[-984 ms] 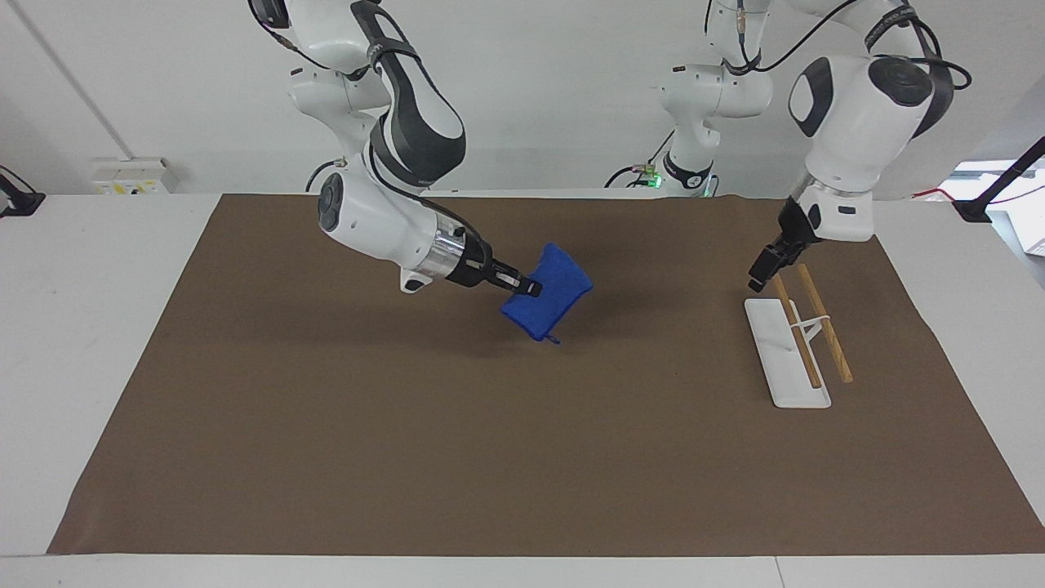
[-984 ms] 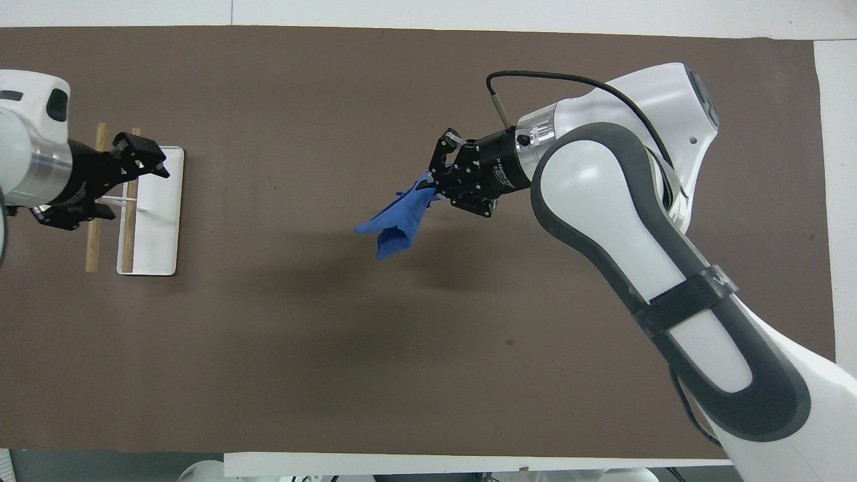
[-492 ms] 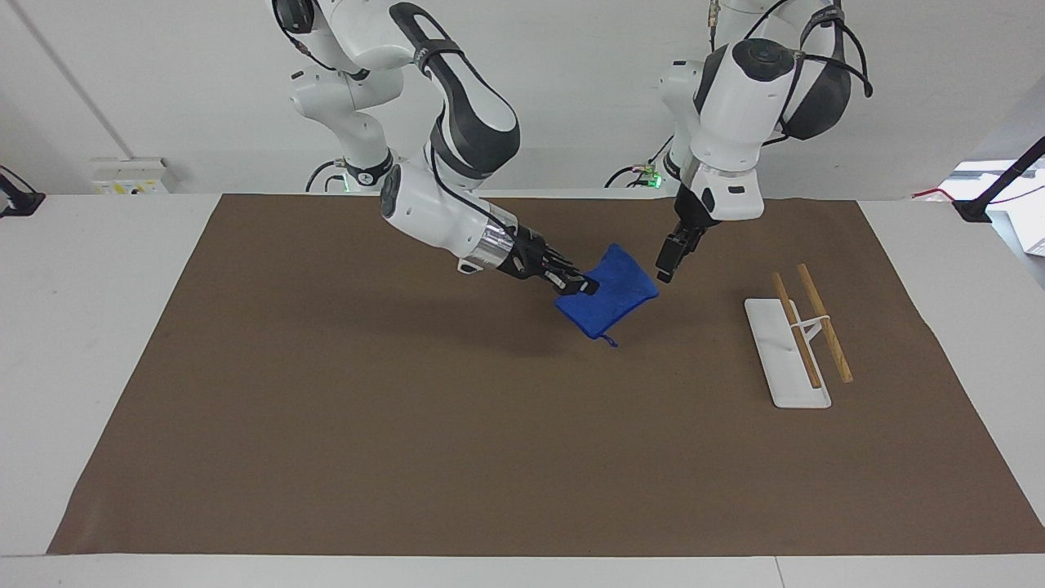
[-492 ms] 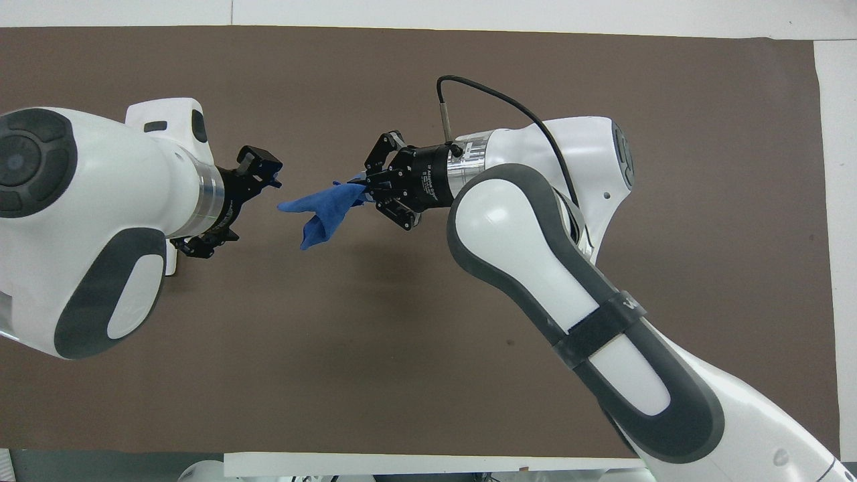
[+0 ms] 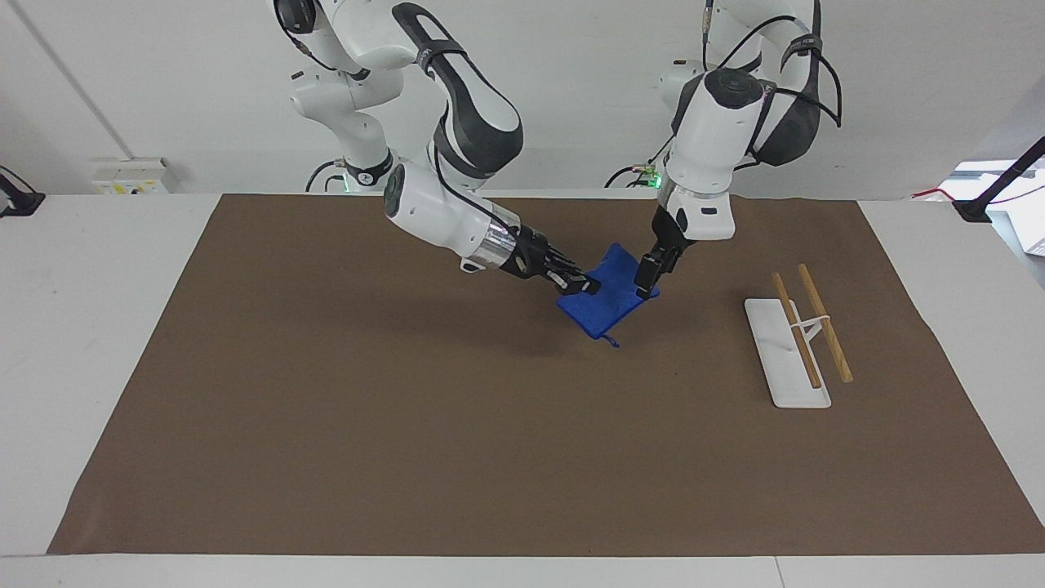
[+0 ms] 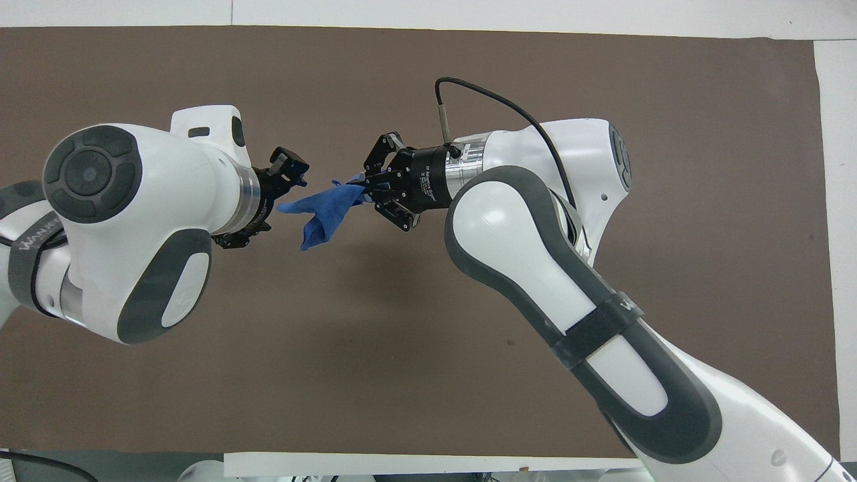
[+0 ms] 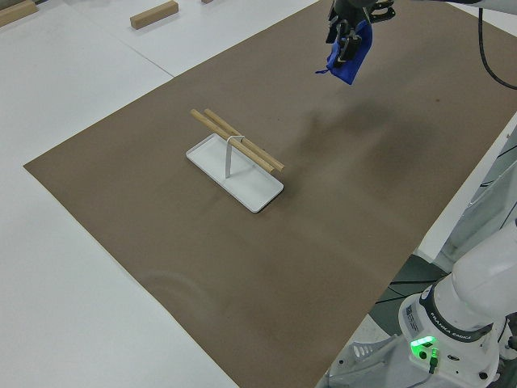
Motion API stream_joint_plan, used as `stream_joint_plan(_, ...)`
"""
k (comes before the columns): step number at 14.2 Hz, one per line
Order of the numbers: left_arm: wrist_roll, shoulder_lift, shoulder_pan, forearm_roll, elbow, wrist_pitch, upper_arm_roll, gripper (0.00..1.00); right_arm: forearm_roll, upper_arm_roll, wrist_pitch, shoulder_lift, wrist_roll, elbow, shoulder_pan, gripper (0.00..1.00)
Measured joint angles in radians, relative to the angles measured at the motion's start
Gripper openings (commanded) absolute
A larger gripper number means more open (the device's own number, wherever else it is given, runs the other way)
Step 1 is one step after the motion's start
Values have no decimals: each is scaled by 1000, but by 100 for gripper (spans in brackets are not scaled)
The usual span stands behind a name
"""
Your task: Right arm passes towel to left arm to hang
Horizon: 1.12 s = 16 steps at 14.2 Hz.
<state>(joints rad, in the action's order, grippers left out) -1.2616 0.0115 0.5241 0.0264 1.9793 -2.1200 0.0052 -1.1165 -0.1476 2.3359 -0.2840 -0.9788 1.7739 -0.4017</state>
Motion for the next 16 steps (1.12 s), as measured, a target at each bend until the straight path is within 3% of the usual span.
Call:
stream_joint_plan(1, 0, -5, 5, 5, 0, -10, 0, 51, 0, 0, 0, 0, 0, 0, 0, 0)
stream_joint_plan(3, 0, -9, 10, 35, 0, -29, 0, 37, 0, 0, 0, 0, 0, 1, 0, 0)
stream_joint_plan(5, 0, -11, 10, 59, 0, -39, 1, 6, 0, 0, 0, 0, 0, 4, 0, 0)
stream_joint_plan(6, 0, -12, 10, 63, 0, -43, 1, 0, 0, 0, 0, 0, 0, 6, 0, 0)
stream_joint_plan(9, 6, -13, 9, 65, -3, -50, 3, 0, 0, -1, 0, 0, 0, 8, -2, 2)
stream_joint_plan(10, 16, -14, 8, 65, -9, -51, 5, 0, 0, -1, 0, 0, 0, 8, -6, 14)
stream_joint_plan(11, 23, -17, 8, 65, -20, -51, 6, 0, 0, -1, 5, 0, 0, 8, -12, 48)
stream_joint_plan(12, 28, -20, 6, 65, -34, -51, 9, 0, 0, -1, 15, 0, 0, 9, -17, 99)
stream_joint_plan(14, 66, -23, -4, 65, -56, -46, 14, 0, 14, -1, 25, 0, 5, 9, -24, 100)
stream_joint_plan(16, 128, -23, -33, 65, -76, -17, 18, 1, 125, 0, 25, 1, 12, 9, -24, 100)
